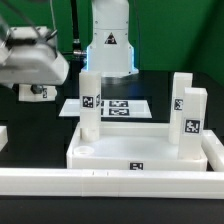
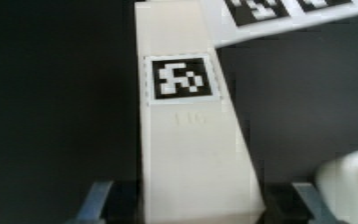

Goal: Assemble desk

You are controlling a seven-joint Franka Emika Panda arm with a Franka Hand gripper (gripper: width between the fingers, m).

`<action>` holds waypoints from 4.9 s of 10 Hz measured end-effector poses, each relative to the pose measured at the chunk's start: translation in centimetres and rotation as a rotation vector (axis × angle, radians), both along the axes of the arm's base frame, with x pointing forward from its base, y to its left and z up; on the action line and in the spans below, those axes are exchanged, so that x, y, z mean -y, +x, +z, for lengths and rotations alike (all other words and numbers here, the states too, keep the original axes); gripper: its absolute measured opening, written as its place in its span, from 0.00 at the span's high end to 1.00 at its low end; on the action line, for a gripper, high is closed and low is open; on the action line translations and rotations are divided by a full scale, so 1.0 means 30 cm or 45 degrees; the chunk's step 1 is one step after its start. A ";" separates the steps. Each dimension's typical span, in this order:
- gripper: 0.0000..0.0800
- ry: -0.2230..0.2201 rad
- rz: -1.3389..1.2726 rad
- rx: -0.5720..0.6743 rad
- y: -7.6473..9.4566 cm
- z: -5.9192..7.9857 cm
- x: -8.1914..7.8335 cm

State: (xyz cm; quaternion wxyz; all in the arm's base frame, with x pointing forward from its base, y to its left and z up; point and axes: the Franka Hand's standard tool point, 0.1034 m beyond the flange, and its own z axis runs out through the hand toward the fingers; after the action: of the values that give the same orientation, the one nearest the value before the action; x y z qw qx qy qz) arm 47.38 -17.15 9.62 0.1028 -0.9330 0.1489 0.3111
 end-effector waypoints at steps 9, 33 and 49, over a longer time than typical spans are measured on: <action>0.64 -0.250 -0.028 0.547 0.153 0.090 0.029; 0.63 -0.475 0.156 1.300 0.432 0.278 -0.264; 0.63 -0.364 0.249 1.349 0.443 0.235 -0.335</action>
Offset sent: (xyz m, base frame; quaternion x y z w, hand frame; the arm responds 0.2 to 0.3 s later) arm 0.0073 -0.0084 -0.0038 0.0225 0.0549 0.0532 0.9968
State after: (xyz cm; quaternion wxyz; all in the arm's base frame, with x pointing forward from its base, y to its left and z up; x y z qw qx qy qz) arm 60.66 -7.08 16.68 0.0066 -0.9760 0.0302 -0.2155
